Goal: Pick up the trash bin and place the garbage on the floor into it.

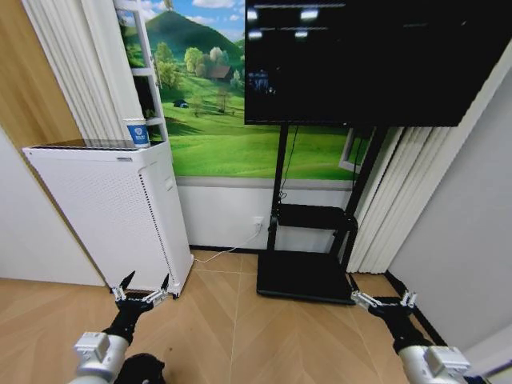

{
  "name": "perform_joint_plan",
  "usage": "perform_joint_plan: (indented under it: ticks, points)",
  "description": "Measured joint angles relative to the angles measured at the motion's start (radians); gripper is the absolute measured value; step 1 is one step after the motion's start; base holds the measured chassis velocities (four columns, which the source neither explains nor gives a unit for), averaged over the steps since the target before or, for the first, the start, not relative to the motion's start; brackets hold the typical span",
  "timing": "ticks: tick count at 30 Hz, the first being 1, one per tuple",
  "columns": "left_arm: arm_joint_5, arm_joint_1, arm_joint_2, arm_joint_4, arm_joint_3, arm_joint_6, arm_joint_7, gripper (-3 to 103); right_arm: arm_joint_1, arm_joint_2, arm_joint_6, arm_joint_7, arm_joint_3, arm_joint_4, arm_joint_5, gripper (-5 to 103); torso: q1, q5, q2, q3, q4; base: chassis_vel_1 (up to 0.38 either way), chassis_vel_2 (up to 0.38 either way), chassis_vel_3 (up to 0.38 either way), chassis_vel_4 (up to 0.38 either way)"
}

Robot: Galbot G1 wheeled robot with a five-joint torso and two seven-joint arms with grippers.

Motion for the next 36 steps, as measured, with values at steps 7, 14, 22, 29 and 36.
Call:
perform_joint_plan:
  ticks: [7,14,22,29,36]
  points:
    - [0.0,0.0,0.0,0.0,0.0,0.0,0.0,100,0.0,0.0,0.0,0.0,0.0,0.0,0.0,100,0.01,-0.0004,0.023,0.013,0.0001,-0.018,-0.022,-0.024,-0.03]
    - [0.0,0.0,0.0,0.0,0.0,0.0,0.0,100,0.0,0.0,0.0,0.0,0.0,0.0,0.0,100,0.016,-0.0004,0.038,0.022,-0.0001,-0.065,-0.074,-0.076,-0.073]
    - [0.0,0.0,0.0,0.0,0.0,0.0,0.0,100,0.0,0.0,0.0,0.0,0.0,0.0,0.0,100,0.017,-0.0003,0.041,0.024,0.0003,-0.053,-0.061,-0.04,-0.043]
    - [0.0,0.0,0.0,0.0,0.0,0.0,0.0,100,0.0,0.0,0.0,0.0,0.0,0.0,0.0,100,0.017,-0.0003,0.04,0.024,0.0,0.0,0.0,0.0,0.0]
    - [0.0,0.0,0.0,0.0,0.0,0.0,0.0,100,0.0,0.0,0.0,0.0,0.0,0.0,0.0,100,0.016,-0.0003,0.039,0.023,0.0,0.0,0.0,0.0,0.0]
